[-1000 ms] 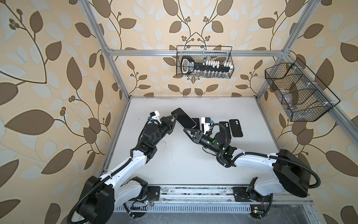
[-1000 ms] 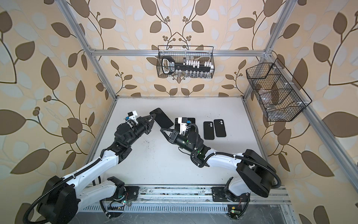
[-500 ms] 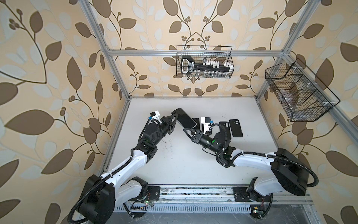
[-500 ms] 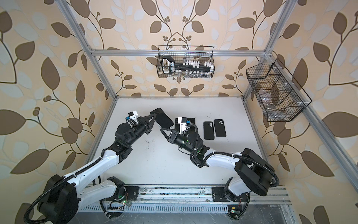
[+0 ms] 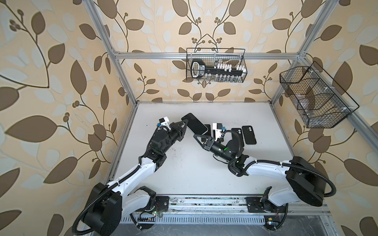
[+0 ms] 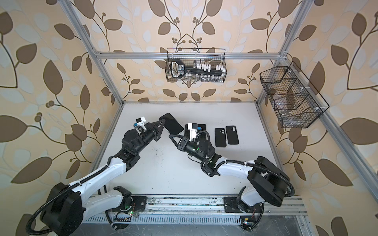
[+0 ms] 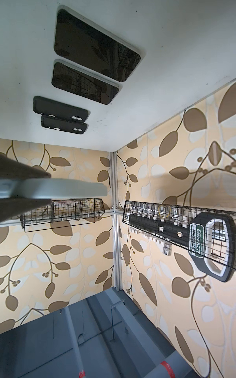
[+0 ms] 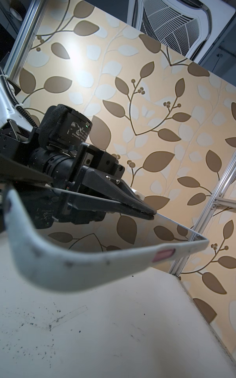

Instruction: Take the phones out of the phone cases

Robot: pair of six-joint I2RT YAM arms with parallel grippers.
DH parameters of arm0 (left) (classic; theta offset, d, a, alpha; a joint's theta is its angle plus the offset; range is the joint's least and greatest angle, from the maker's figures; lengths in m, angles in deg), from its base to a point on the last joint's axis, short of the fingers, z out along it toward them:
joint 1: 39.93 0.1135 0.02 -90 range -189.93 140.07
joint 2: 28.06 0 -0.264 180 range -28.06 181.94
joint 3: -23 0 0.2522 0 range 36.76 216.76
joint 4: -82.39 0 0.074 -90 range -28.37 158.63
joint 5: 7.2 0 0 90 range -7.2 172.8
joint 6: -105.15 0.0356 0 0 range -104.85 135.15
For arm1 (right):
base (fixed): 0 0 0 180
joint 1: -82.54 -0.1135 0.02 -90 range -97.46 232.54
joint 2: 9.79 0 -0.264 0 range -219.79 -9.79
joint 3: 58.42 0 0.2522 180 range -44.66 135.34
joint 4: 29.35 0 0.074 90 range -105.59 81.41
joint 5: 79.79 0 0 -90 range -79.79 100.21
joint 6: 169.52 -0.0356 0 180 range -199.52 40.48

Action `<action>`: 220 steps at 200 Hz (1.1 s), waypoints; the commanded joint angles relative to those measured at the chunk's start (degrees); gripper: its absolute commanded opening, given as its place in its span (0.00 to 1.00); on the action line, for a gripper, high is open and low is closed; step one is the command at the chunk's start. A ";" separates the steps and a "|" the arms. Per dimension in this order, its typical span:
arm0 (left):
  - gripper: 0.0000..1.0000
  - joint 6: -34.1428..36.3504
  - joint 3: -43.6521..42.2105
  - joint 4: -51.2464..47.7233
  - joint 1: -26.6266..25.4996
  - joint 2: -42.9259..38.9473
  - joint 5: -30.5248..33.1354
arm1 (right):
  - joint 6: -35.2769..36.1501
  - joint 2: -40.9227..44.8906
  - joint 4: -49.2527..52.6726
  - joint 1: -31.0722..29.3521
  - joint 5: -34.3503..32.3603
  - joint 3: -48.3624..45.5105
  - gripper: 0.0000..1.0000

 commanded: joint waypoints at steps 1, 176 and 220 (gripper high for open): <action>0.00 -1.22 2.44 -0.25 -0.47 -1.37 2.56 | 5.40 -0.93 -0.43 -0.61 2.65 0.54 0.14; 0.00 -8.81 6.49 -8.52 -0.52 -2.32 0.42 | 31.79 3.32 15.40 -0.25 5.51 0.17 0.15; 0.00 -10.21 7.32 -8.04 -0.48 -2.19 -0.06 | 32.95 3.51 15.29 0.43 3.12 -2.08 0.14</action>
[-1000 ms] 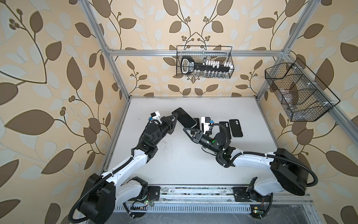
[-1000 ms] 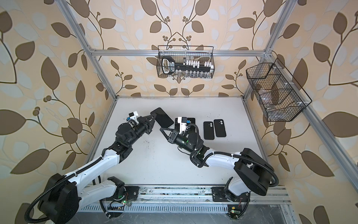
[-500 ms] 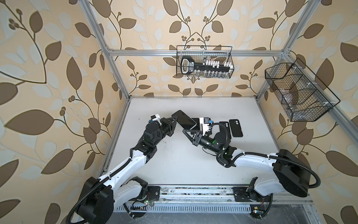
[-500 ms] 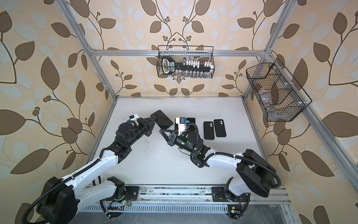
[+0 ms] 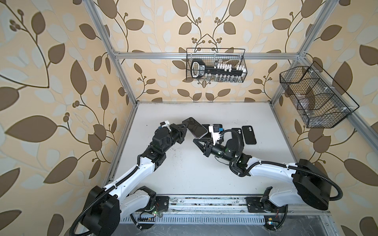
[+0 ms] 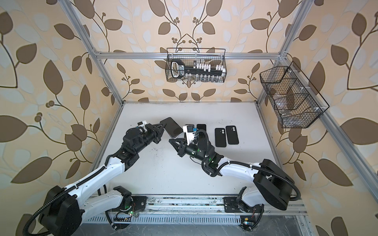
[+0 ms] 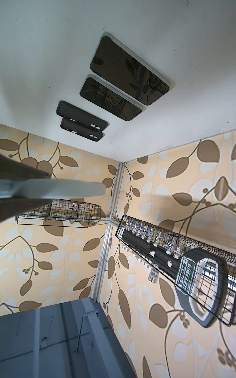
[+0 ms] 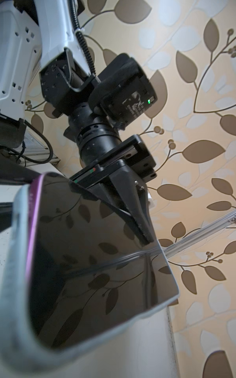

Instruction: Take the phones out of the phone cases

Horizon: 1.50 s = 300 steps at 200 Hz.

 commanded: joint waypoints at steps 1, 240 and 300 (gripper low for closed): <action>0.00 -1.57 4.26 4.27 -0.15 -0.83 0.07 | 4.06 -0.11 3.50 0.48 -0.19 -1.99 0.14; 0.00 33.47 32.08 0.19 13.13 20.99 -45.69 | 22.30 13.41 54.74 23.59 30.13 18.85 0.94; 0.00 41.13 38.54 1.00 13.31 26.80 -55.66 | 36.27 7.12 76.97 26.02 32.43 33.41 1.00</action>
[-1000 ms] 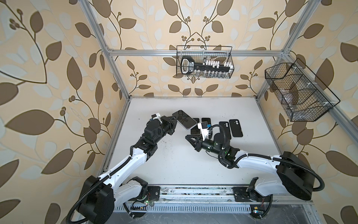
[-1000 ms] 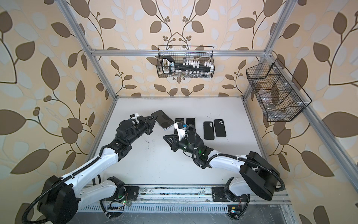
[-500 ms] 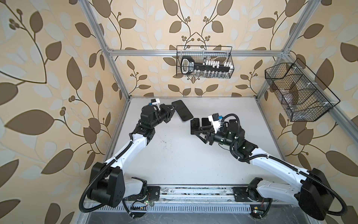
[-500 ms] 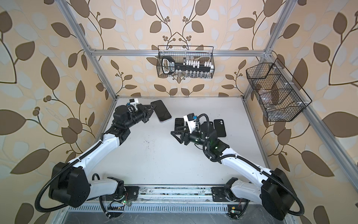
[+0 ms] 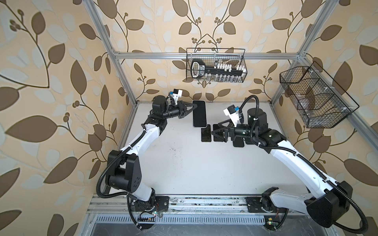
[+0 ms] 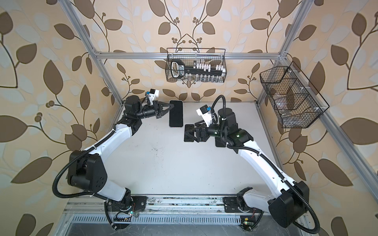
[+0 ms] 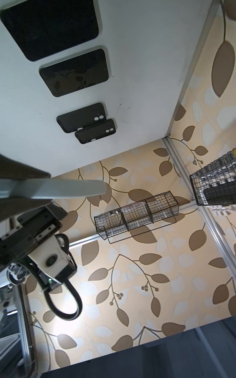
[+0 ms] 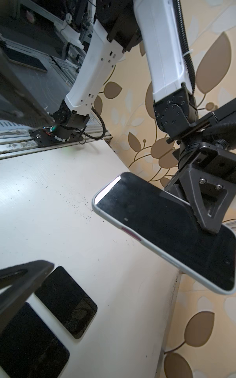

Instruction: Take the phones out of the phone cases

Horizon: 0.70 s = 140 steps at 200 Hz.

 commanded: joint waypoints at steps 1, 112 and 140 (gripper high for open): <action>0.00 5.44 4.31 4.79 0.52 -1.11 -7.59 | 7.50 -1.97 11.23 0.43 2.45 3.64 1.00; 0.00 5.76 1.84 7.31 -2.96 -3.47 -8.18 | 8.15 -9.35 4.29 -3.94 6.73 6.15 0.67; 0.00 5.59 1.30 7.52 -3.74 -4.06 -7.77 | 7.55 -10.52 2.98 -4.20 8.00 6.86 0.61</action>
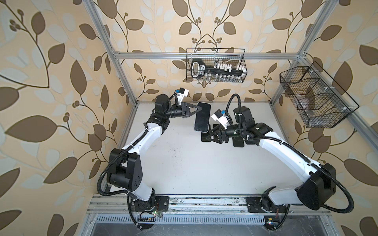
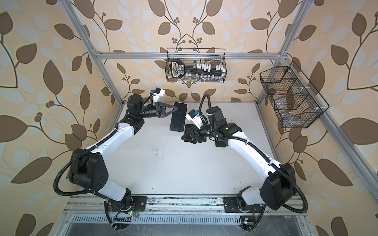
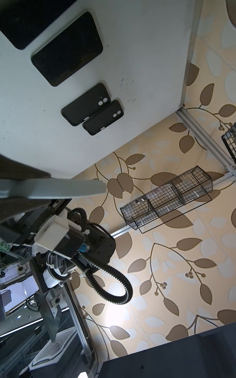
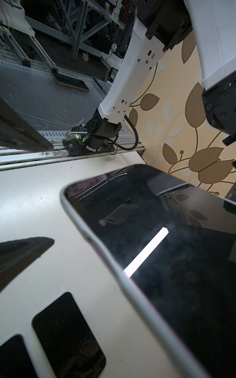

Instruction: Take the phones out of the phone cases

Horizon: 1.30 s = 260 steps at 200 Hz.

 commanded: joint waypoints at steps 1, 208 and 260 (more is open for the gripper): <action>0.00 0.51 0.11 5.10 -0.74 -4.29 -1.28 | 0.68 -0.84 -2.10 -0.30 2.51 2.47 0.61; 0.00 -2.94 -0.29 9.18 -3.14 -4.27 -0.68 | -0.42 -3.03 -3.33 2.28 12.07 2.82 0.22; 0.00 -6.63 -0.52 11.92 -3.28 -4.02 -0.20 | -0.15 -3.23 -3.83 2.76 13.16 2.26 0.10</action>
